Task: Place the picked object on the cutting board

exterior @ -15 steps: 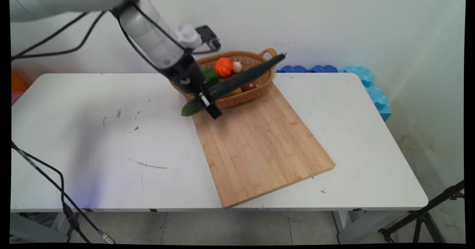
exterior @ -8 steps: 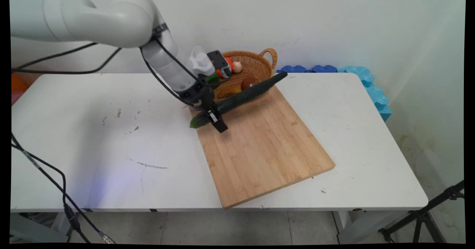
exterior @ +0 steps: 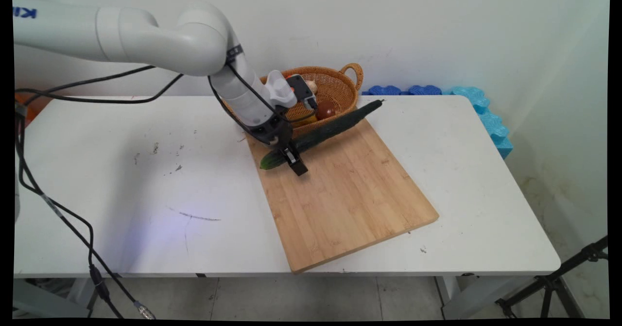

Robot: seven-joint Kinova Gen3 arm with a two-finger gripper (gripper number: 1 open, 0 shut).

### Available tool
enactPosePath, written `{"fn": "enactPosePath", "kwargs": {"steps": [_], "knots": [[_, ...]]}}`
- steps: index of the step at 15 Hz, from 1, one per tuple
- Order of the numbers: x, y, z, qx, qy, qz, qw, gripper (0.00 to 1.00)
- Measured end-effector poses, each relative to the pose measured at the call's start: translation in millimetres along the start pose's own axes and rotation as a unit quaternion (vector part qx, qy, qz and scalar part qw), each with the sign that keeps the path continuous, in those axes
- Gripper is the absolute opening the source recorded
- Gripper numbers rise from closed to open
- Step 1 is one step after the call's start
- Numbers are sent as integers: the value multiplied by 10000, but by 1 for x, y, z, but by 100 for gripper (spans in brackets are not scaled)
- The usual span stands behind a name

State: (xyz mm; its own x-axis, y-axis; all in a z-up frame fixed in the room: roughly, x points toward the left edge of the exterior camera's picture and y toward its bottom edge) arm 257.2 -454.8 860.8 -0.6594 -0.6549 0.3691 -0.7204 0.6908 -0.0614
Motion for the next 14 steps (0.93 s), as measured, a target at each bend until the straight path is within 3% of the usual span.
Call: {"fn": "enactPosePath", "kwargs": {"steps": [10,11,14], "knots": [[9,2,17,-51,-176,11,9998,0],[10,3,18,-61,-190,12,9998,100],[10,3,19,-104,-212,29,9997,100]]}}
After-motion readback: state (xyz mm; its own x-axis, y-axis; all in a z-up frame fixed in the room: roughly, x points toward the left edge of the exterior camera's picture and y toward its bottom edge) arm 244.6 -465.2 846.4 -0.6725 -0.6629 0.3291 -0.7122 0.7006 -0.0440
